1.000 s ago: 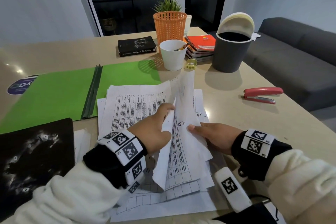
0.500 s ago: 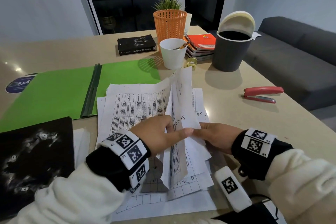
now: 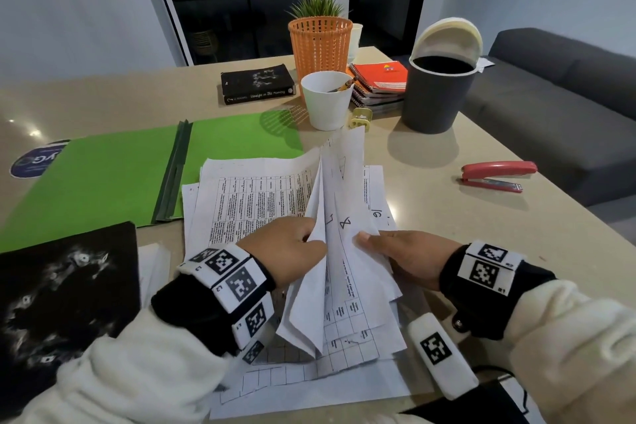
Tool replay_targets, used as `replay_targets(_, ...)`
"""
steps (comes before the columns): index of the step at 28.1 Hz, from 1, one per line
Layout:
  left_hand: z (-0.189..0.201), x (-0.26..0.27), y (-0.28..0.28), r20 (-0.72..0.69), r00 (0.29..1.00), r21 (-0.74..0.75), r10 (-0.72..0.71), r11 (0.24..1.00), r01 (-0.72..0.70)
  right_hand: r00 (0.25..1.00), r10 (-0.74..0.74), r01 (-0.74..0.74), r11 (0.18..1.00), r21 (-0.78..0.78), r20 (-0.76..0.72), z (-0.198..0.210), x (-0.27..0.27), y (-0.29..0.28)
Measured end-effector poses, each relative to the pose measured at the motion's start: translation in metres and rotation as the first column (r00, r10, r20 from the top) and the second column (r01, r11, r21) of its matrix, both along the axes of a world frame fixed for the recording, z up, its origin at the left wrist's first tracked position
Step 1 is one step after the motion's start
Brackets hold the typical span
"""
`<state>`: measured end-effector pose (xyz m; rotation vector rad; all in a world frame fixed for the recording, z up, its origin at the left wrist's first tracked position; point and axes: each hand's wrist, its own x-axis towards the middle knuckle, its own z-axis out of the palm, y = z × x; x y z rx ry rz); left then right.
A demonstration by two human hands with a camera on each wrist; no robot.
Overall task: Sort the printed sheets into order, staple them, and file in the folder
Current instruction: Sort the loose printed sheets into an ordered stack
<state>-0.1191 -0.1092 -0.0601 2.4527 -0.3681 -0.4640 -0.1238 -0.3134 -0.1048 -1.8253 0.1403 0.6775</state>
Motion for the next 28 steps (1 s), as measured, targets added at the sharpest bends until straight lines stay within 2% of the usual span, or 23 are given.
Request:
replay_targets(3,-0.002,0.004,0.004,-0.019,1.000,-0.005,-0.006,1.000,0.005,0.994,-0.103,0.103,0.995,0.014,-0.034,-0.001,0.000,-0.001)
replay_targets(5,-0.001,0.005,0.006,-0.021,1.000,0.006,-0.008,1.000,0.008,0.992,-0.117,0.118,0.993,0.012,-0.044,0.001,-0.001,-0.001)
replay_targets(10,0.001,0.004,0.005,-0.006,1.000,0.094,-0.018,0.995,0.019,0.998,-0.065,0.065,0.997,-0.037,-0.011,0.007,-0.004,0.000)
replay_targets(15,0.008,-0.003,0.004,-0.001,0.992,0.028,-0.129,0.991,0.129,0.999,-0.048,0.050,0.996,-0.073,0.018,0.011,-0.005,0.003)
replay_targets(18,0.004,-0.004,0.001,0.025,0.980,0.045,-0.198,0.979,0.197,0.999,-0.032,0.034,0.997,-0.064,0.017,0.009,-0.004,0.002)
replay_targets(22,0.001,-0.002,0.000,0.024,0.980,0.078,-0.199,0.977,0.197,0.996,-0.085,0.085,0.996,0.018,-0.002,0.008,-0.003,0.004)
replay_targets(28,0.003,-0.003,-0.001,0.030,0.981,0.095,-0.194,0.977,0.190,1.000,-0.004,0.005,0.998,0.060,-0.011,0.009,-0.004,0.004)
